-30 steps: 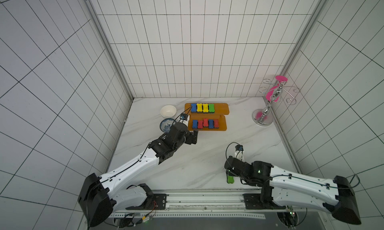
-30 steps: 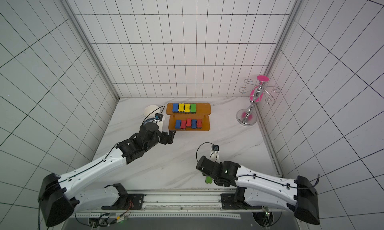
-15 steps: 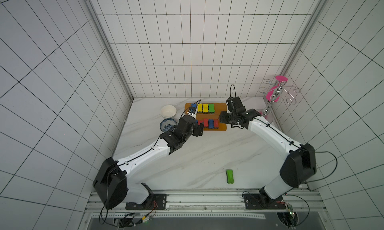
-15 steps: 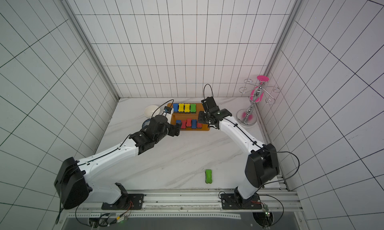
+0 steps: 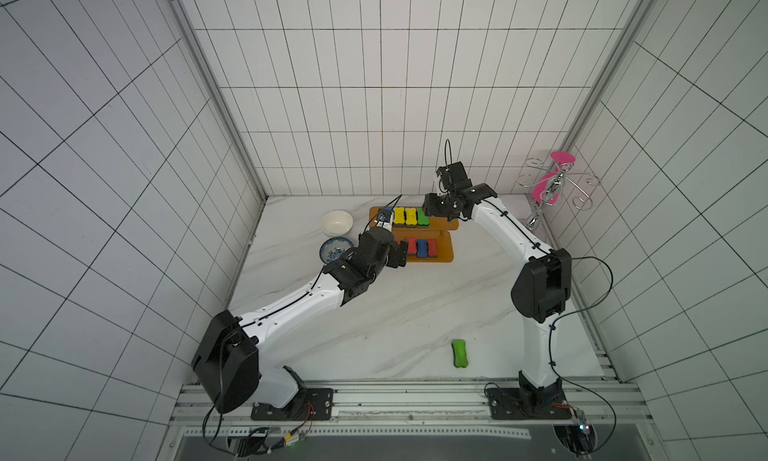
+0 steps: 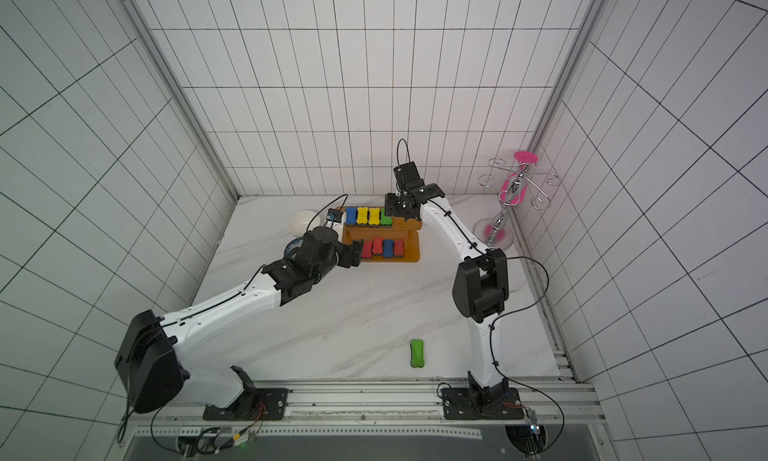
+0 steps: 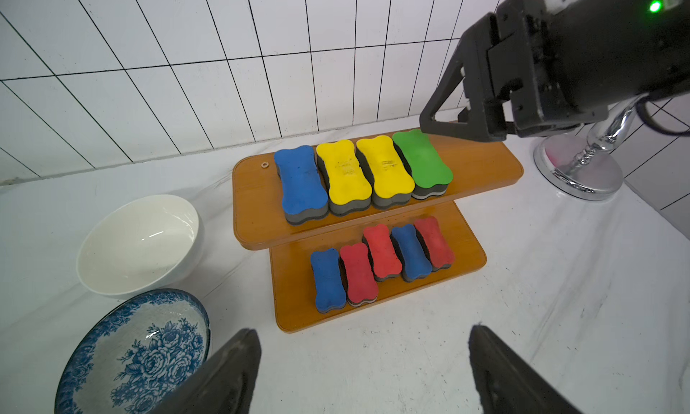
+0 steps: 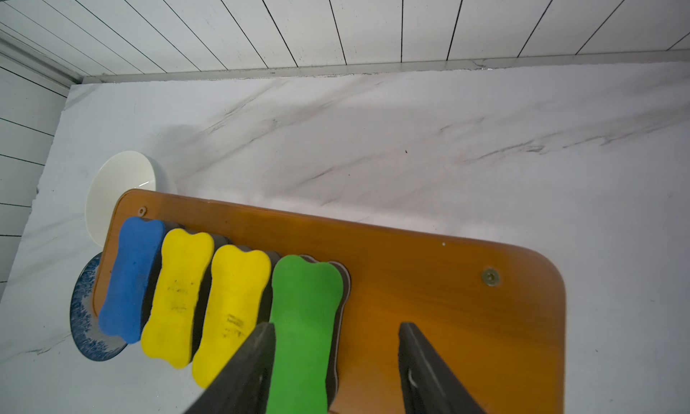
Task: Remove the whiteboard erasers from the shelf
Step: Pick up the whiteboard eraser from the shelf.
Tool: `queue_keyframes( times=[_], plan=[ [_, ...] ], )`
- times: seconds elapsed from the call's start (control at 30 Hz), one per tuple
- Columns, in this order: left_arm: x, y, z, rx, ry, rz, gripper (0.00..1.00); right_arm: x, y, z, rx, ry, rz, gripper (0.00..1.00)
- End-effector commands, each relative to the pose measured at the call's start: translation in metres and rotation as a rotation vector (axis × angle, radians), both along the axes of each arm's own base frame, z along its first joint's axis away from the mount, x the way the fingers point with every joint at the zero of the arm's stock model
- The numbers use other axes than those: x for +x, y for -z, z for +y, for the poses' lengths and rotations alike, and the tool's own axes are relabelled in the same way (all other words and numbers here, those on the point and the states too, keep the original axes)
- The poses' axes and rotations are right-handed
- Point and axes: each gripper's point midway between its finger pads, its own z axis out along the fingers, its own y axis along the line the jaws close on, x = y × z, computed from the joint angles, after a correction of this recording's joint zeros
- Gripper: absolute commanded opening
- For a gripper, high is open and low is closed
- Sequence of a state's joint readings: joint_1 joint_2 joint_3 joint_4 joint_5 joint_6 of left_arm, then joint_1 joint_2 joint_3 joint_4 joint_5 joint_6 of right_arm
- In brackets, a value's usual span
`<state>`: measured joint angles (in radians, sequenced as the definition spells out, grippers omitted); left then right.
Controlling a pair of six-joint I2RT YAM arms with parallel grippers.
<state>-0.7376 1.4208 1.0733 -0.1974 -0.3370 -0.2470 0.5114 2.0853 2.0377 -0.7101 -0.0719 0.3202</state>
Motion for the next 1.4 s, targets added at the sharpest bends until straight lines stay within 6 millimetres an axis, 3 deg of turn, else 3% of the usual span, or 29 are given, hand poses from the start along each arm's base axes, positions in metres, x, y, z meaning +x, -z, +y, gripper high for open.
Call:
queue_keyframes(
  times=[0.0, 0.23, 0.43, 0.6, 0.73, 0.97, 1.1, 1.37],
  plan=[
    [0.004, 0.002, 0.002, -0.007, -0.020, -0.008, 0.91, -0.004, 0.004, 0.004, -0.028, -0.032, 0.026, 0.59],
    [0.002, 0.011, 0.000, -0.018, -0.009, 0.016, 0.91, -0.007, 0.016, 0.015, -0.074, -0.055, 0.028, 0.59],
    [0.001, 0.008, 0.002, -0.024, -0.009, 0.012, 0.91, -0.009, 0.029, 0.003, -0.138, -0.030, 0.048, 0.57],
    [-0.001, 0.008, 0.002, -0.029, -0.009, 0.012, 0.91, -0.012, 0.025, -0.009, -0.166, -0.010, 0.041, 0.57],
    [-0.002, 0.005, 0.002, -0.038, -0.007, 0.011, 0.91, -0.013, 0.011, -0.018, -0.174, 0.002, 0.010, 0.57],
    [-0.005, 0.000, 0.003, -0.053, -0.006, 0.005, 0.91, -0.013, -0.017, -0.011, -0.099, 0.045, -0.034, 0.57],
    [-0.006, -0.001, 0.006, -0.053, -0.016, 0.007, 0.91, -0.013, -0.013, 0.001, -0.121, 0.016, -0.032, 0.59],
    [-0.009, -0.003, 0.002, -0.062, -0.001, 0.007, 0.91, -0.008, 0.006, 0.003, -0.167, 0.019, 0.019, 0.61]
  ],
)
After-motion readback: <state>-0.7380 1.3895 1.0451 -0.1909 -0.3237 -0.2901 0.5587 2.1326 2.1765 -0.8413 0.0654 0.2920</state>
